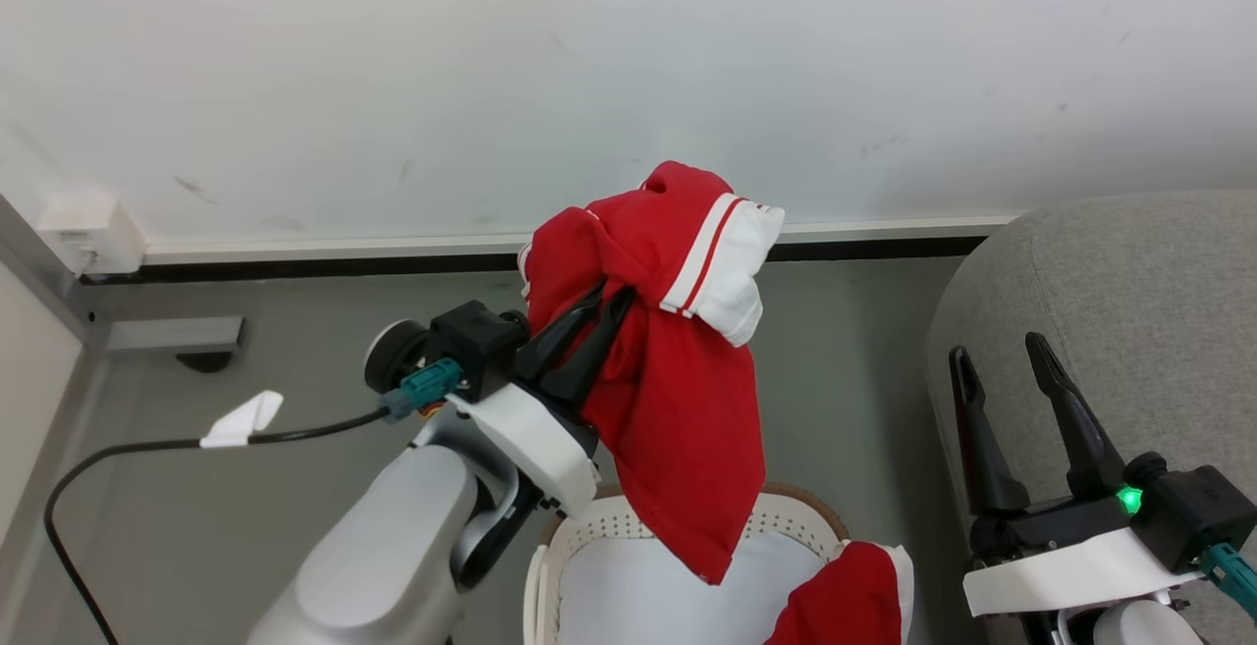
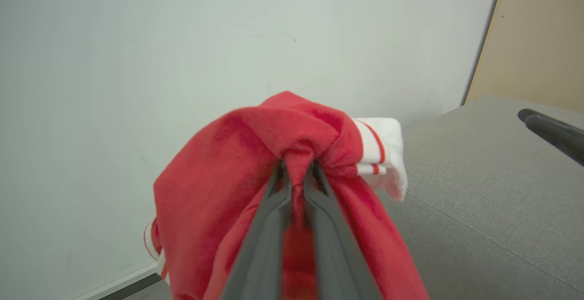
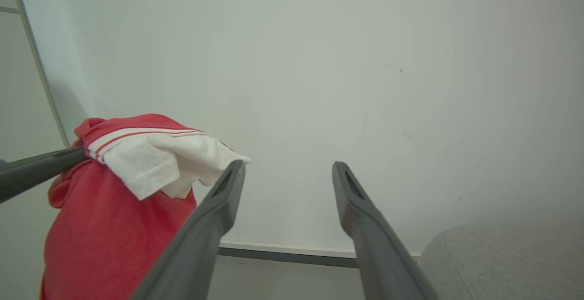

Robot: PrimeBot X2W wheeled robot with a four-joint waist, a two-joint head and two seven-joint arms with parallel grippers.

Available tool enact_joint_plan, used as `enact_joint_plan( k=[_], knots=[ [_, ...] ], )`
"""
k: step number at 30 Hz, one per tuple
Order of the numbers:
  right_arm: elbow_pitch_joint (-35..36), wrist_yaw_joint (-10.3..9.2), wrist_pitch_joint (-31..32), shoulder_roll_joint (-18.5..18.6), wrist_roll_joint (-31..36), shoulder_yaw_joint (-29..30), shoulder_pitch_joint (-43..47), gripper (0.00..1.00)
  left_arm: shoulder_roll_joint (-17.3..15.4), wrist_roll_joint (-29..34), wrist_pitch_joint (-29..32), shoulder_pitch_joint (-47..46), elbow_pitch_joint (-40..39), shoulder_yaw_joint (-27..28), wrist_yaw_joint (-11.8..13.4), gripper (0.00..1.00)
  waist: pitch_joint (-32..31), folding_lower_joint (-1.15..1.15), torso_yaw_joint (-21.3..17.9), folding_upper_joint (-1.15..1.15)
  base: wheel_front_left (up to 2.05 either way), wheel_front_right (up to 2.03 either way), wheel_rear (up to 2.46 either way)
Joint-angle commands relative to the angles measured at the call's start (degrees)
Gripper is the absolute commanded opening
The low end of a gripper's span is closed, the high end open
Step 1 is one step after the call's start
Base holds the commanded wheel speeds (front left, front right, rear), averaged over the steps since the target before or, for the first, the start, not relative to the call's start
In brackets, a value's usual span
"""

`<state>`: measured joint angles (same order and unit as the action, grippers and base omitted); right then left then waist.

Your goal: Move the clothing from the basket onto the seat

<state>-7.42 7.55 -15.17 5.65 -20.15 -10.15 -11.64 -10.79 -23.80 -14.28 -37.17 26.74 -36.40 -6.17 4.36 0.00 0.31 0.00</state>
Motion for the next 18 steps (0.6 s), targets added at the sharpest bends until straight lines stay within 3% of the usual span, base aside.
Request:
enact_joint_plan(
  k=[1, 9, 18],
  knots=[
    [-0.1, -0.12, 0.0, 0.5, 0.5, 0.0, -0.1, 1.00, -0.3, -0.8, -0.3, 0.3, -0.3, 0.0, 0.2, 0.00, -0.2, 0.00, -0.1, 0.00, 0.00, 0.00, 0.00],
    [-0.6, -0.12, 0.0, 1.1, -0.6, -2.0, -0.3, 1.00, -0.3, -1.0, -0.4, 0.5, -0.5, -0.3, 0.5, 0.00, -0.6, 0.00, -0.1, 0.00, 0.00, 0.00, 0.00],
    [-2.8, -0.12, 0.0, 4.0, -5.2, -13.7, -2.2, 1.00, 0.3, -1.2, -0.2, 0.7, 0.0, -1.1, 0.5, 0.00, -1.1, 0.00, 0.4, 0.00, 0.00, 0.00, 0.00]
  ],
)
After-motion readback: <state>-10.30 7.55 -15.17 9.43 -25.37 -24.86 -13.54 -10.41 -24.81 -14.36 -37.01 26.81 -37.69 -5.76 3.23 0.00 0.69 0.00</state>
